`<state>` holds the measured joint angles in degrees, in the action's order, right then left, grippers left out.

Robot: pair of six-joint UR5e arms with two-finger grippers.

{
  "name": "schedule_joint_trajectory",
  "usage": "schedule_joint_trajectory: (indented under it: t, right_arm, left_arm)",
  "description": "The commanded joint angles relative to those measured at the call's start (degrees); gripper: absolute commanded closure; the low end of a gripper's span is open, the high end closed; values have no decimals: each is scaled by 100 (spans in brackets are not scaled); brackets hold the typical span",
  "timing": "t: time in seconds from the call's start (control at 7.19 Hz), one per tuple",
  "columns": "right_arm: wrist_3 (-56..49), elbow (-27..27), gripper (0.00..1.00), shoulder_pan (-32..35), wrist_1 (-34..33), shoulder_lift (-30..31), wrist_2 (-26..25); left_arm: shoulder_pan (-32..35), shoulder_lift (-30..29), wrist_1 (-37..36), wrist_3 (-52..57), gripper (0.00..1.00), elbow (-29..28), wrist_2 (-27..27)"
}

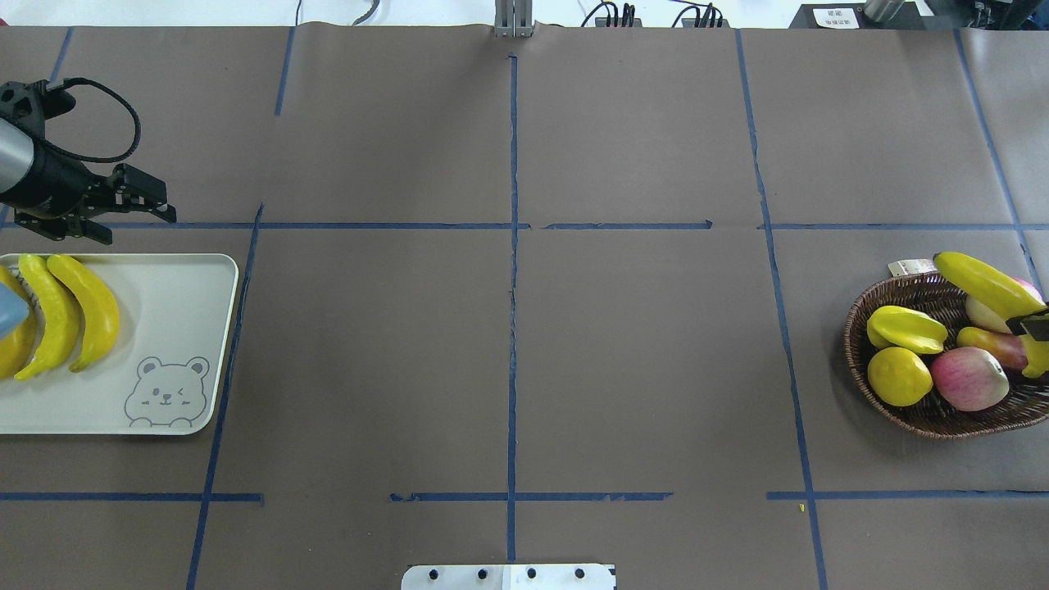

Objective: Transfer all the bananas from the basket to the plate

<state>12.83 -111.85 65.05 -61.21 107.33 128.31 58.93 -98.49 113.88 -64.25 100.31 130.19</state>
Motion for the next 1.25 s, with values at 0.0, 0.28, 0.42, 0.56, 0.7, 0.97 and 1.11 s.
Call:
schedule_joint_trajectory:
  t: [0.0, 0.28, 0.42, 0.56, 0.7, 0.97, 1.11]
  right_arm:
    - [680, -100, 97, 7, 48, -473, 255]
    - [2217, -127, 90, -517, 83, -1228, 300]
    - [2781, -118, 90, -816, 136, -1519, 274]
    - [3491, -92, 91, -1202, 502, -1801, 73]
    - [4507, -74, 92, -1667, 984, -2099, -303]
    - [5517, -30, 91, -2607, 1270, -2933, -1277]
    - [5720, -13, 91, -2934, 1270, -3181, -1552]
  left_arm:
    - [-109, -65, 37, 0, 0, 76, 7]
    - [-171, -248, 46, -305, 0, 199, 15]
    - [-362, -528, 37, -821, 0, 199, -28]
    - [-504, -757, 55, -1200, 0, 208, -37]
    - [-609, -924, 238, -1491, 0, 208, -37]
    - [-776, -1267, 704, -2395, 0, 199, -37]
    - [-908, -1539, 705, -2800, 0, 182, -37]
